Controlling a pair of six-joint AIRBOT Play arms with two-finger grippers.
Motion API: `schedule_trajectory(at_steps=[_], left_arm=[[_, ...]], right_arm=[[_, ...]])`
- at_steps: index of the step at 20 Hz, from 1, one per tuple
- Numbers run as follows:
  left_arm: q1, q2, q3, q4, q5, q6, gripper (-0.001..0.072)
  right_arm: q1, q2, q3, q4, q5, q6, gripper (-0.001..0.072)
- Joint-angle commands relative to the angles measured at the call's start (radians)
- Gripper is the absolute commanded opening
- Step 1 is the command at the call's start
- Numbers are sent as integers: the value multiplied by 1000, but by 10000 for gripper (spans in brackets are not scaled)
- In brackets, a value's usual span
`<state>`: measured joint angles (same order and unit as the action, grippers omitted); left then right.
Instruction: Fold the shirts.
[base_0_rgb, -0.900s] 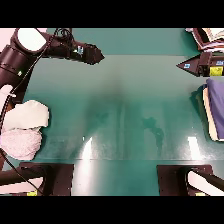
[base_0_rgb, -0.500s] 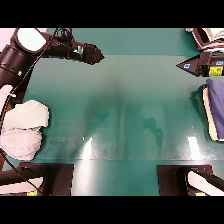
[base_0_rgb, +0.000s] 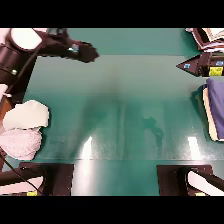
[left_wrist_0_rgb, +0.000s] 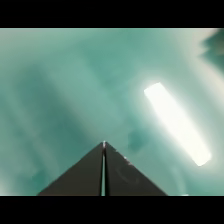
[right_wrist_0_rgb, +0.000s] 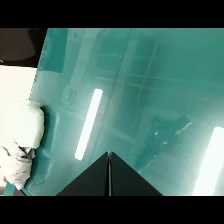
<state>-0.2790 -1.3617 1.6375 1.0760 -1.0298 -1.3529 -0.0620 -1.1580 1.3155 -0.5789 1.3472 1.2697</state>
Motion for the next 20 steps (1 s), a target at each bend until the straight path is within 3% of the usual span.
schedule_trajectory(at_steps=[1,4,8,9,10,11,14,16,20], left_arm=[[156,70,-6,181,-257,-42,28],[330,180,-123,375,-328,-54,29],[539,257,-343,452,-326,-55,31],[577,257,-395,452,-311,-55,97],[602,257,-447,452,-281,-72,468],[617,257,-494,456,-243,-98,718],[629,257,-623,524,-98,-110,712],[629,244,-692,576,-14,-169,712],[629,182,-740,599,-10,-195,710]], right_arm=[[1,0,0,0,19,0,24],[1,0,0,0,24,0,24],[1,0,0,0,3,-22,23],[1,0,-1,0,-5,-23,24],[1,0,-1,0,-8,-23,24],[1,0,-2,0,-13,-23,24],[1,-2,-2,0,-12,-23,24],[1,-2,-2,0,-11,-23,23],[1,-2,-2,0,-13,-23,24]])
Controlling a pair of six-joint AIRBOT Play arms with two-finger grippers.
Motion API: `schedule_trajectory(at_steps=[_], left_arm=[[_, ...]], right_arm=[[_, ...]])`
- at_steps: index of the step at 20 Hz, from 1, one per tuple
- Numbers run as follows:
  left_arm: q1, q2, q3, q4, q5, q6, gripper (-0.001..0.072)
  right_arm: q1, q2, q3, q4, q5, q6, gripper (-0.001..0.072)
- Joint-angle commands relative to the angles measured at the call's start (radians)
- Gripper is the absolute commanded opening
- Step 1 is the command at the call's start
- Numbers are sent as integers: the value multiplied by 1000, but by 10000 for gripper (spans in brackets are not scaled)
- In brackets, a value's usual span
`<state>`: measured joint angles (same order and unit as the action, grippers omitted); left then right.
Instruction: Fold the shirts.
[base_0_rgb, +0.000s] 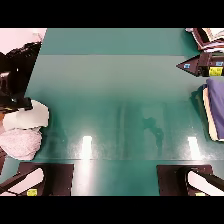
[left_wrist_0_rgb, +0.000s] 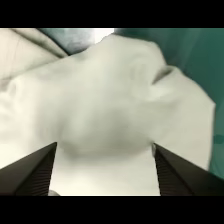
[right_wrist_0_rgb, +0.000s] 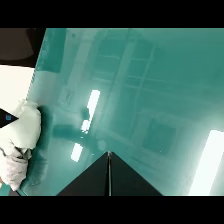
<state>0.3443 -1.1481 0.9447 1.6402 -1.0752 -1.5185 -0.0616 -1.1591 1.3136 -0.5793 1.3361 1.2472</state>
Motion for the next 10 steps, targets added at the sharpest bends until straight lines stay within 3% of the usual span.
schedule_trajectory(at_steps=[1,3,4,10], left_arm=[[5,-37,-47,35,26,-39,691],[5,-35,-47,35,8,-53,181],[5,-35,-47,35,-1,-53,46],[4,69,85,-79,-122,-17,28]], right_arm=[[0,-1,0,0,-2,0,23],[0,-1,0,0,-3,0,23],[0,-1,0,0,-3,0,23],[0,-1,50,13,14,1,24]])
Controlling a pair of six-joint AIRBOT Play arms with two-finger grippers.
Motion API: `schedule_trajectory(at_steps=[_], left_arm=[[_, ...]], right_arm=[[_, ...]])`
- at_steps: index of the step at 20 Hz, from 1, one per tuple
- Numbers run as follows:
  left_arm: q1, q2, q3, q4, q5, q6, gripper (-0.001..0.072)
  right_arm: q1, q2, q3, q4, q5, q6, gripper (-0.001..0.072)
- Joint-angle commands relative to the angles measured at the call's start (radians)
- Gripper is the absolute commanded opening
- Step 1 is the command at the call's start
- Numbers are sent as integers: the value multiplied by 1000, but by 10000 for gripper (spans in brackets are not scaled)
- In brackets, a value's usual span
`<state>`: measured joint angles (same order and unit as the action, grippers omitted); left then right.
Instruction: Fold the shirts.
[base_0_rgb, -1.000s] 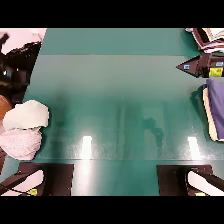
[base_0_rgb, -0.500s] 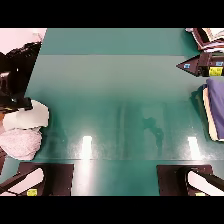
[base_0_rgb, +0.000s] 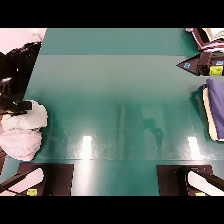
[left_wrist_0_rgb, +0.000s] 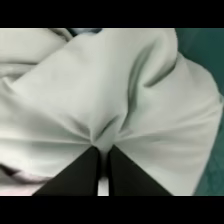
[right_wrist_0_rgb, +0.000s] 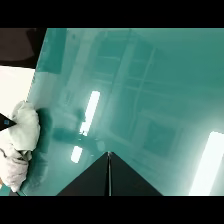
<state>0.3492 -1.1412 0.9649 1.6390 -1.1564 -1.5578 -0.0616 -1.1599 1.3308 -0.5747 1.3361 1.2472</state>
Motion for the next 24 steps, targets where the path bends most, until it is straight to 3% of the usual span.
schedule_trajectory(at_steps=[1,3,6,11,19,22,23,24], left_arm=[[-1,117,114,-126,-40,21,28],[-1,244,245,-263,-34,26,29],[-13,370,438,-502,-2,130,28],[-286,388,638,-521,36,117,27],[-748,86,525,-517,-130,65,27],[-900,-64,444,-518,-106,83,29],[-940,-121,433,-518,-92,101,60],[-964,-169,432,-517,-76,120,351]], right_arm=[[0,0,70,8,15,1,24],[0,0,161,7,-2,1,24],[0,0,285,3,-52,1,24],[0,0,398,3,-111,0,23],[0,0,408,3,-67,1,23],[0,0,406,3,-51,1,23],[0,0,406,3,-47,1,24],[0,0,406,3,-43,1,23]])
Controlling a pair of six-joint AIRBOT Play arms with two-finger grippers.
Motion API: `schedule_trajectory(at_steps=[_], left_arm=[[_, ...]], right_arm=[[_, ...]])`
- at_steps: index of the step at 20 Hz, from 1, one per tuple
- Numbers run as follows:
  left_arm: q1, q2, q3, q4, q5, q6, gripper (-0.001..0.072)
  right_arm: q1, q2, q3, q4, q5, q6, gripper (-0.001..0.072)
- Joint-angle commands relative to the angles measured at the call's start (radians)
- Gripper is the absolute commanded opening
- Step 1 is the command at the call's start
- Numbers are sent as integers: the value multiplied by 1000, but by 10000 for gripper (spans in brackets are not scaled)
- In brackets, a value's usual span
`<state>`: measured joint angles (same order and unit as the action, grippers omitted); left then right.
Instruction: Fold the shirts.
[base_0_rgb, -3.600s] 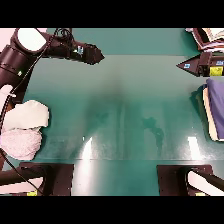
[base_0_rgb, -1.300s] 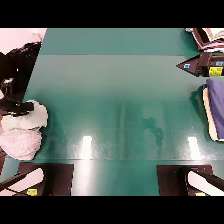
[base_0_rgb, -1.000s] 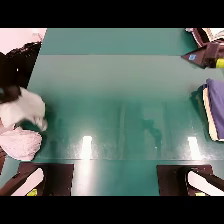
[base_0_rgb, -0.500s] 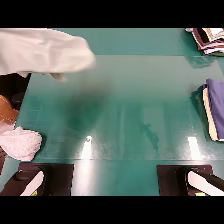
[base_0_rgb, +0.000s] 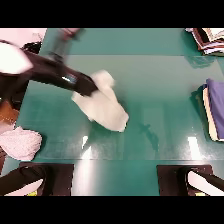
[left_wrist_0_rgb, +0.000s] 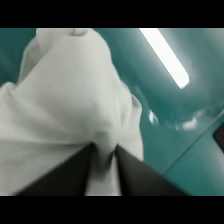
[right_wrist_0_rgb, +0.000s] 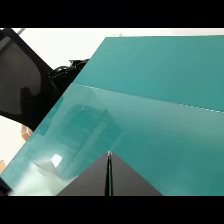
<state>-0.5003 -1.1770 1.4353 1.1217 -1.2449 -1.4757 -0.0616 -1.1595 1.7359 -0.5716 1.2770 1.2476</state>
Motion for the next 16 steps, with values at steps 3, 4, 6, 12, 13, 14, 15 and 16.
schedule_trajectory(at_steps=[3,4,6,12,13,14,15,16], left_arm=[[-95,-200,-38,68,56,43,538],[-61,-198,-35,110,43,43,521],[41,-189,-36,156,-25,43,521],[311,-190,-221,114,68,36,521],[322,-190,-274,87,133,37,521],[322,-193,-322,64,200,43,521],[322,-207,-358,14,253,60,521],[322,-231,-375,-59,277,103,521]], right_arm=[[0,0,1,-3,37,0,24],[0,0,1,-7,40,0,24],[0,0,1,-7,40,0,24],[0,0,1,-7,41,0,24],[0,0,1,-7,42,0,23],[0,0,1,-7,42,0,24],[0,-1,1,-8,42,0,24],[0,-1,1,-8,43,0,24]])
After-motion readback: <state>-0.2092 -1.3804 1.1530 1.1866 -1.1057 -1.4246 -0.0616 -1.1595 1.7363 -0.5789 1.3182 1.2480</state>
